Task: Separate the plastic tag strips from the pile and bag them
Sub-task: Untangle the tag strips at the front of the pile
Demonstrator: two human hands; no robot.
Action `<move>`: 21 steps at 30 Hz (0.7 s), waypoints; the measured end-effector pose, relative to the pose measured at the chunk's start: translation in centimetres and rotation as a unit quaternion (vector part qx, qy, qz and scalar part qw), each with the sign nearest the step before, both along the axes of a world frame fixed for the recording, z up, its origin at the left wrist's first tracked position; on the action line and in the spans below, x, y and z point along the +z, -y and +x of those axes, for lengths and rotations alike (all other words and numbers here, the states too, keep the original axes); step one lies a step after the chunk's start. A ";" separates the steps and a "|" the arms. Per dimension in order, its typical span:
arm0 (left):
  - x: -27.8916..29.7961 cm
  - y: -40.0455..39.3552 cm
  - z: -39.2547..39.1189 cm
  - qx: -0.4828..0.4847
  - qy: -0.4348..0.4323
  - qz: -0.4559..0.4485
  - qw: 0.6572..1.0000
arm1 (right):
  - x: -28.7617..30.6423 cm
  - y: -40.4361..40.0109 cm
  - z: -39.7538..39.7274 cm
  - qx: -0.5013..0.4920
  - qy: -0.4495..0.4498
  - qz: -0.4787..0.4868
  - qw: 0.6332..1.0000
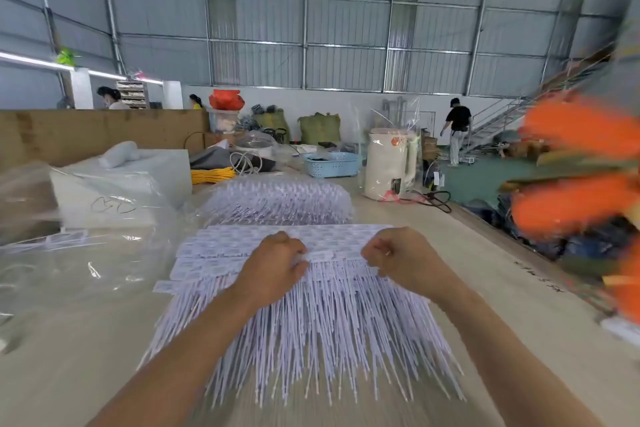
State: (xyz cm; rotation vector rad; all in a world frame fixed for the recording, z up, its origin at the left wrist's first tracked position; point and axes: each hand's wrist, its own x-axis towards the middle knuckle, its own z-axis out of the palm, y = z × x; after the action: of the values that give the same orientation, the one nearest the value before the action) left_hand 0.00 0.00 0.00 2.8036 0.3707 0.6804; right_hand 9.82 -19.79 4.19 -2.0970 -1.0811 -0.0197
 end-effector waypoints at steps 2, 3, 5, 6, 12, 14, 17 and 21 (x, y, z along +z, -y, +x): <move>-0.5 -0.4 1.0 0.043 -0.001 0.047 0.998 | -0.9 -2.3 0.6 -0.018 0.014 0.011 1.000; -0.9 -0.7 1.6 0.054 0.001 0.073 0.996 | -1.6 -3.7 1.1 -0.021 0.019 0.012 1.000; -1.0 -0.7 2.2 0.059 -0.012 0.089 0.994 | -3.1 -5.9 1.4 -0.024 0.002 0.020 1.000; -1.0 -0.8 2.4 0.056 -0.015 0.087 0.995 | -3.6 -6.6 1.4 -0.028 -0.012 0.028 0.999; -0.9 -0.4 2.4 0.000 0.041 0.044 0.998 | -4.3 -8.2 1.2 0.027 0.029 0.066 0.997; -0.4 -0.4 2.2 -0.019 0.053 0.023 0.998 | -3.6 -8.0 1.4 0.025 -0.001 0.087 0.996; 0.9 -0.2 1.7 -0.043 0.071 0.000 0.997 | -2.3 -7.7 1.4 0.032 -0.102 0.125 0.986; 2.5 -0.2 1.5 -0.078 0.050 0.025 0.995 | -0.9 -7.0 1.3 0.077 -0.217 0.116 0.966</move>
State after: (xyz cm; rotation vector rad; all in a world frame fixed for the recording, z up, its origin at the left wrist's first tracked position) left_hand 1.45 0.23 2.47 2.7945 0.1159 0.8009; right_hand 11.11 -12.84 3.31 -1.6974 -0.9183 0.3564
